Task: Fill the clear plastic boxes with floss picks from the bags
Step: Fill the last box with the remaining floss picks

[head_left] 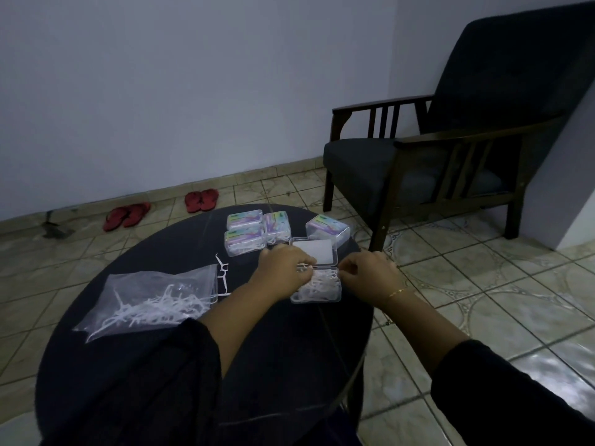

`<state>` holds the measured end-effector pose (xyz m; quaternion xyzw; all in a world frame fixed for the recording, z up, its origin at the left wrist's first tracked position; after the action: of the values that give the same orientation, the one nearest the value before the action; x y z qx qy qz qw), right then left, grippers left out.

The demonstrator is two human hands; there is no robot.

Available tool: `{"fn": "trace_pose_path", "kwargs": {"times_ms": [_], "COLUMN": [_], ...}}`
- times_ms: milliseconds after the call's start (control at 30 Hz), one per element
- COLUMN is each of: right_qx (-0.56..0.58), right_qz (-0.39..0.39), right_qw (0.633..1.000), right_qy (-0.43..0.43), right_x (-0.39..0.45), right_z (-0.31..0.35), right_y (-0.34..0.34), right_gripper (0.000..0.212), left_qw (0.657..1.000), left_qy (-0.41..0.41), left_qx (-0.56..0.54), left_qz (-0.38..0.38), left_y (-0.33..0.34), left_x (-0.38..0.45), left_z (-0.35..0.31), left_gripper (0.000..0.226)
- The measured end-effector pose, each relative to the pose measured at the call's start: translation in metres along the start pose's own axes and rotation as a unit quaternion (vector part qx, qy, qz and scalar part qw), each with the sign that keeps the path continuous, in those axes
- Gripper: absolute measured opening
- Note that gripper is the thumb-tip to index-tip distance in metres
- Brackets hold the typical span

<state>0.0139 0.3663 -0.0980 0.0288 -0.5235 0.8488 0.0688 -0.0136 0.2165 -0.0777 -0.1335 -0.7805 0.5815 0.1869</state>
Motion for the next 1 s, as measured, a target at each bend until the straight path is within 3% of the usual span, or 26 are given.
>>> {"fn": "trace_pose_path", "kwargs": {"times_ms": [133,300,467,567,733,800,900,1000], "right_qx": [0.045,0.128,0.107,0.102,0.151,0.253,0.455,0.513], "right_qz": [-0.037,-0.08,-0.08,-0.099,-0.103,-0.102,-0.027,0.022], "right_qw": [0.998,0.987,0.99,0.99,0.983,0.96,0.876,0.843], "right_qy": [0.029,0.062,0.042,0.022,0.027,0.06,0.157,0.158], "right_x": [-0.008,-0.021,-0.026,-0.03,-0.028,-0.024,-0.011,-0.001], "right_z": [0.001,0.004,0.008,0.011,0.01,0.006,-0.004,-0.007], "right_y": [0.011,0.022,0.03,0.032,0.033,0.03,0.039,0.041], "right_gripper": [0.027,0.042,0.039,0.034,0.036,0.04,0.059,0.047], "left_qw": [0.971,0.939,0.954,0.964,0.955,0.947,0.94,0.941], "left_qy": [-0.11,-0.213,-0.189,-0.16,-0.142,-0.166,-0.206,-0.213], "left_qx": [-0.155,-0.209,-0.174,-0.154,-0.183,-0.197,-0.212,-0.214], "left_qz": [-0.146,-0.168,-0.152,-0.149,-0.185,-0.191,-0.169,-0.152], "left_y": [0.005,0.033,0.043,0.044,0.041,0.039,0.044,0.048], "left_x": [-0.04,-0.068,-0.071,-0.073,-0.078,-0.079,-0.078,-0.074], "left_z": [0.03,0.023,0.011,0.006,0.004,0.008,0.015,0.018], "left_gripper": [0.033,0.049,0.051,0.065,0.064,0.069,0.082,0.086]}}
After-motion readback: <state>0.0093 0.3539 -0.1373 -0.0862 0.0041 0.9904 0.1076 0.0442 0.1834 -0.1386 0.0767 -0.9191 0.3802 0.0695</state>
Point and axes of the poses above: each hand's wrist, its own x-axis towards the middle knuckle, its own y-axis out of the palm, z = x × y, the point moved 8 cm from there along x, towards the middle knuckle, and after that the axes turned 1 degree about -z, right-handed, at the moved point
